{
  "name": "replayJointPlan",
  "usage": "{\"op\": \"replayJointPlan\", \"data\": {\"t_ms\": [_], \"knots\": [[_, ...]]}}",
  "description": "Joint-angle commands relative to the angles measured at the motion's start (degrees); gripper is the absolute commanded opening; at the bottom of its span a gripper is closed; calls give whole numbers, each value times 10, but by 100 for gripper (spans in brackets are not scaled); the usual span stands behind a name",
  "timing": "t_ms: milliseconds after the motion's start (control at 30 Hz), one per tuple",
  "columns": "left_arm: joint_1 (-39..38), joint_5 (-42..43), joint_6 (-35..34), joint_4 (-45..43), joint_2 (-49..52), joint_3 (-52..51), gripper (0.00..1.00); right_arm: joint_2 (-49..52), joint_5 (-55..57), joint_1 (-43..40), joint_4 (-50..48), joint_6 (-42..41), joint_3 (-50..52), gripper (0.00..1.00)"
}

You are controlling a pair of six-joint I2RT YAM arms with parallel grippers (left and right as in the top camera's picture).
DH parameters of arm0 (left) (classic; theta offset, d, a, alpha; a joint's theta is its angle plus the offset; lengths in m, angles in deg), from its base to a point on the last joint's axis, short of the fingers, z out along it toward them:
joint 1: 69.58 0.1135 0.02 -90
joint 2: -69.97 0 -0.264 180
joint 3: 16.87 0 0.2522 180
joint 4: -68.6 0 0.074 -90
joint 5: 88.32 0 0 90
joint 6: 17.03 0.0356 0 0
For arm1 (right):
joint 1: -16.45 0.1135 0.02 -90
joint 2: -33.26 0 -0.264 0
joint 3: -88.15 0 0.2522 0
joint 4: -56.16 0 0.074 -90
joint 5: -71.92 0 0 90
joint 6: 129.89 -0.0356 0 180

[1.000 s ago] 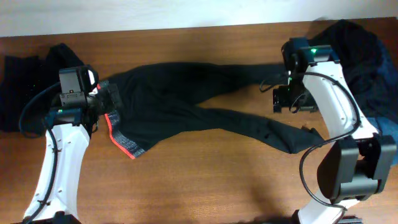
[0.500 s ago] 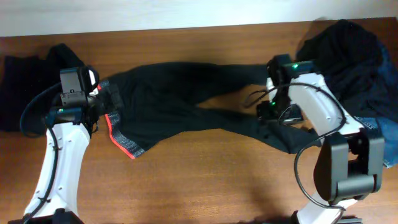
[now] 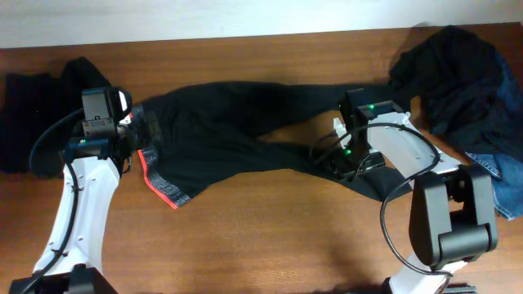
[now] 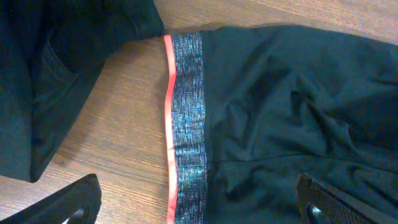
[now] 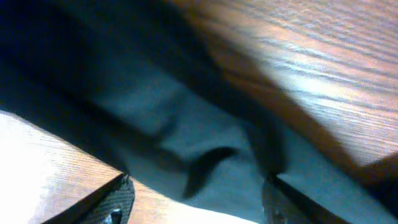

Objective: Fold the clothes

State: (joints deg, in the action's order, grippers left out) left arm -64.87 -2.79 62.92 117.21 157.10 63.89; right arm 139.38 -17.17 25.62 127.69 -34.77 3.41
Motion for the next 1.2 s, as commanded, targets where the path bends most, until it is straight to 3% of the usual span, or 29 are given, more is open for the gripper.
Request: {"op": "replayJointPlan", "data": {"t_ms": [0,200,333,467,600,800,1000,1167], "knots": [[-1,6,9,-3,3,5,99,1,-18,23,-5,47,10,64],[-1,6,9,-3,3,5,99,1,-12,47,-29,69,31,48],[-1,6,9,-3,3,5,99,1,4,49,-38,69,36,29],[-1,6,9,-2,3,5,99,1,29,48,-50,66,36,20],[-1,6,9,-1,3,5,99,1,43,47,-66,66,36,4],[-1,6,9,-1,3,5,99,0,43,47,-22,66,-30,4],[-1,6,9,3,3,5,99,0,52,43,93,64,-233,4],[-1,5,9,7,3,5,99,0,67,13,109,64,-326,4]]}}
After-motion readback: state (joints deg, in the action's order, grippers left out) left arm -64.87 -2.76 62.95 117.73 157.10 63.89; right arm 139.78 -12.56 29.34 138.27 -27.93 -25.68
